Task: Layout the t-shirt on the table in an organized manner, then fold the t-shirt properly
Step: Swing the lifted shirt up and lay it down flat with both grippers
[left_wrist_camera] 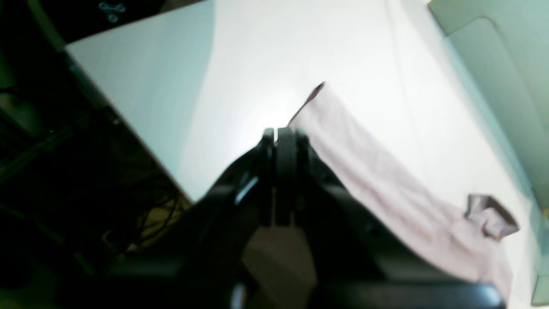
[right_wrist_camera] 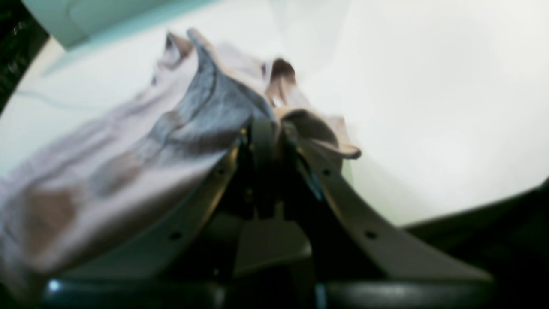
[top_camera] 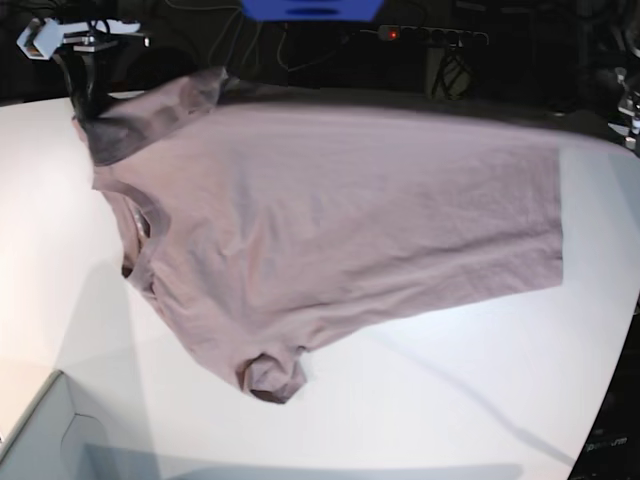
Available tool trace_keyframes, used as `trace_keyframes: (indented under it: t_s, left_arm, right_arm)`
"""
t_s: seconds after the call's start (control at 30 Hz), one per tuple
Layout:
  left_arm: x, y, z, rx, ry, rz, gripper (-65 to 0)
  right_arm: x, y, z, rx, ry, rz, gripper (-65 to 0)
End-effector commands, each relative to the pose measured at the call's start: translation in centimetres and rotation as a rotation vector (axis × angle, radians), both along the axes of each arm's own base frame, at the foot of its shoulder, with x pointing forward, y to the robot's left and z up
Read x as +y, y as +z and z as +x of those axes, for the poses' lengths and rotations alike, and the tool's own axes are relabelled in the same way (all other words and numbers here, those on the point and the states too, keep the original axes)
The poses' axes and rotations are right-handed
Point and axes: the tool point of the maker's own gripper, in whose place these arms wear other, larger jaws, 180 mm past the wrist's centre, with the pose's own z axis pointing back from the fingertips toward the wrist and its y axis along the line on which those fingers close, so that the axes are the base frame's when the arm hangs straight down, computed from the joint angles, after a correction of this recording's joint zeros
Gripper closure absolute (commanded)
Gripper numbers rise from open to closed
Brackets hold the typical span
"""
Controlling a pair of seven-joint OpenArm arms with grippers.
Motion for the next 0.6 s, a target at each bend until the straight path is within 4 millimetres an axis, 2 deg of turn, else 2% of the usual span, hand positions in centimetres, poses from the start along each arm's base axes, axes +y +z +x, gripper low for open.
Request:
trace_keyframes:
  t_s: [0.0,0.17,0.27,0.43,0.57]
  left_arm:
    - [0.4,1.9,1.0,-0.061,0.0,0.044,0.0]
    - [0.4,4.1,4.1,-0.171,-0.006,0.049,0.0]
    - [0.3,5.9,6.4,-0.255,-0.011,0.052,0.0]
    - [-1.6,9.5,12.1,-0.353,-0.137,0.033,0.0]
    - [-3.8,12.0,15.9,-0.399,-0.214,0.054,0.0]
  right_arm:
    - [-0.3,2.0,0.8,-0.089,-0.007,-0.005,0.0]
    - [0.7,4.3,4.6,-0.194,0.03,0.001,0.0]
    - [1.1,5.6,7.6,-0.234,0.059,-0.003,0.0]
    - [2.4,7.2,13.3,-0.244,0.132,-0.001,0.0]
    - [3.1,9.8,17.9,-0.293,0.173,-0.006,0.0]
